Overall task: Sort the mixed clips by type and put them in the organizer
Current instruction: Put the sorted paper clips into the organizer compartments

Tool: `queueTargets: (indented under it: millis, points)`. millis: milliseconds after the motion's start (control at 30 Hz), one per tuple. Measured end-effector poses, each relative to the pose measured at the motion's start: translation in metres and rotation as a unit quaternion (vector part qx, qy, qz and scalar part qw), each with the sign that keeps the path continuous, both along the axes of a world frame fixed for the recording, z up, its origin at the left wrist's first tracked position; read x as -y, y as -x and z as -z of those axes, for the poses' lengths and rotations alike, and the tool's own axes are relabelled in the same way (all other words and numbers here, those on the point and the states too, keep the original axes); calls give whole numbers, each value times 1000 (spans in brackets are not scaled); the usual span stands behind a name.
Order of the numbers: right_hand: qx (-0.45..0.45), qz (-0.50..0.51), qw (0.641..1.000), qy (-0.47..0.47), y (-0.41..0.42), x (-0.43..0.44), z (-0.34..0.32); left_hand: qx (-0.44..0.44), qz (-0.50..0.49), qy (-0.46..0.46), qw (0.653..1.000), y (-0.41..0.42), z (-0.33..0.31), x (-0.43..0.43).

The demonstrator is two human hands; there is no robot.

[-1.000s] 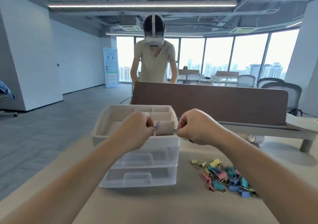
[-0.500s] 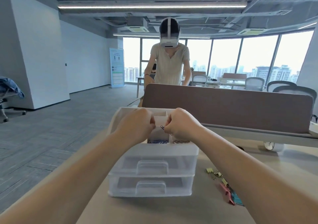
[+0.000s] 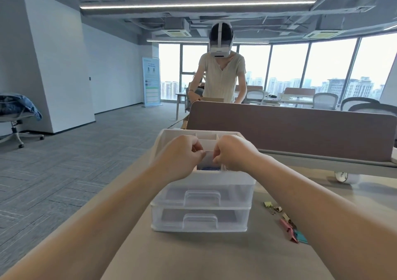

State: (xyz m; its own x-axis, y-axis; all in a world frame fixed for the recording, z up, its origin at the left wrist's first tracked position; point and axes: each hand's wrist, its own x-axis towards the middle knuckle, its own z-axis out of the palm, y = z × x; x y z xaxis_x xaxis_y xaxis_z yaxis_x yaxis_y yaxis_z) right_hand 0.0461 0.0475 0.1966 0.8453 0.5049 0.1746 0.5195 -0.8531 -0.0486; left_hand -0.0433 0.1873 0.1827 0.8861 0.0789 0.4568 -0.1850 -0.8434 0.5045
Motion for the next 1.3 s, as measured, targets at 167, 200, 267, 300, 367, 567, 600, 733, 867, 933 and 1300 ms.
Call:
queueTargets:
  millis: [167, 200, 267, 300, 367, 567, 600, 733, 867, 933, 1300]
  points:
    - [2, 3, 997, -77, 14, 29, -3, 8, 13, -3, 1000, 23, -9, 20]
    - [9, 6, 996, -93, 22, 38, -3, 12, 16, -5, 1000, 27, -10, 26]
    - [15, 13, 992, -122, 42, 62, -1, 11, 27, 4, 1000, 35, -9, 42]
    - [15, 18, 990, -137, 53, 76, 2, 8, 38, 12, 999, 38, -6, 52]
    - [13, 32, 986, -164, 78, 106, 14, -6, 63, 28, 998, 42, 4, 76]
    - [-6, 105, 984, -146, 141, 213, 60, -58, 182, 72, 979, 54, 49, 162]
    - [-13, 122, 982, -142, 150, 231, 65, -67, 201, 63, 975, 54, 56, 176]
    - [-32, 189, 974, -119, 165, 295, 88, -121, 247, 54, 960, 49, 79, 224]
    - [-46, 242, 958, -147, 151, 348, 106, -152, 280, 54, 946, 36, 95, 264]
    - [-52, 256, 952, -158, 138, 370, 116, -168, 288, 46, 942, 23, 101, 281]
    - [-112, 303, 931, -168, 58, 438, 172, -221, 324, -35, 919, -63, 141, 360]
